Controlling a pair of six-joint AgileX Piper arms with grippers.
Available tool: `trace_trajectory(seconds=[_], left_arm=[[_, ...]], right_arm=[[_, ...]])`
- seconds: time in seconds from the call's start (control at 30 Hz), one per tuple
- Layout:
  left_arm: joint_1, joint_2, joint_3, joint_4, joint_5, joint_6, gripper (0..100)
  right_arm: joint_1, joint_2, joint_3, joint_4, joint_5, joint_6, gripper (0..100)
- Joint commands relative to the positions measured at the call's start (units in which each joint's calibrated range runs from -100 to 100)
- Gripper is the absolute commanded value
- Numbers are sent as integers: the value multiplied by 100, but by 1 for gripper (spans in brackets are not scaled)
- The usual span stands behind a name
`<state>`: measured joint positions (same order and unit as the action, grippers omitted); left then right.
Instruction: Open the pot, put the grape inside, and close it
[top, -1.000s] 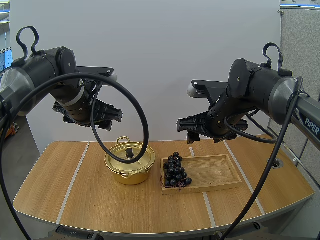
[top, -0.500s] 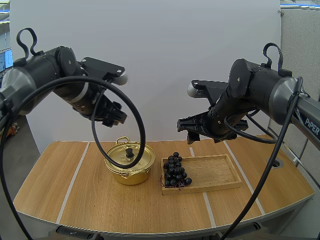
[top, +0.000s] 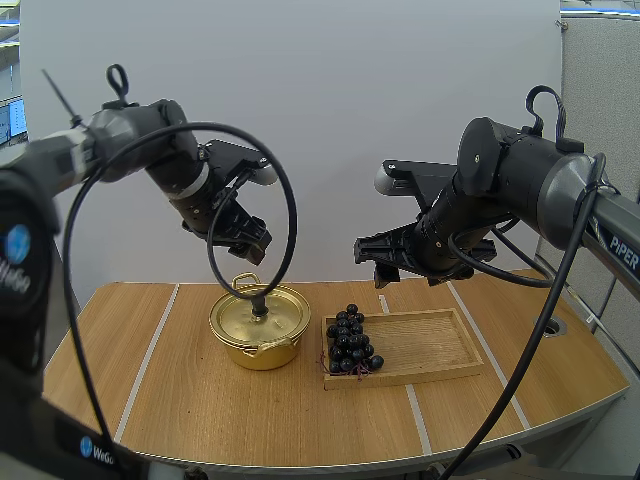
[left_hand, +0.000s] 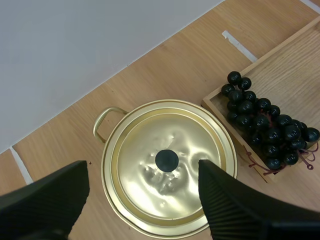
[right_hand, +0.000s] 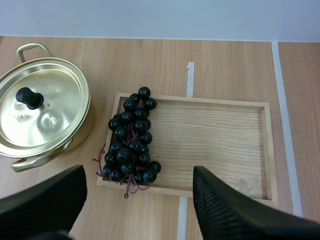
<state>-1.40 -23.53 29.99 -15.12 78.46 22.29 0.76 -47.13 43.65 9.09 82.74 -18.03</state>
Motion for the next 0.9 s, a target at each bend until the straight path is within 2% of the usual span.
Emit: trace_trajectory(seconds=[0.0,0.13,0.2,0.43,0.87], left_arm=[[-64,1258,-924,-103,868,100,100],[-313,1660,-995,200,767,100,100],[-392,1835,-995,215,609,78,100],[-400,2409,-1093,213,464,67,100],[-400,2957,-1107,667,79,-76,100]], right_arm=[[-16,-37,-43,-28,-9,-5,100],[-16,-37,-43,-28,-9,-5,100],[-16,-37,-43,-28,-9,-5,100],[-16,-37,-43,-28,-9,-5,100],[-16,-37,-43,52,-9,-5,100]])
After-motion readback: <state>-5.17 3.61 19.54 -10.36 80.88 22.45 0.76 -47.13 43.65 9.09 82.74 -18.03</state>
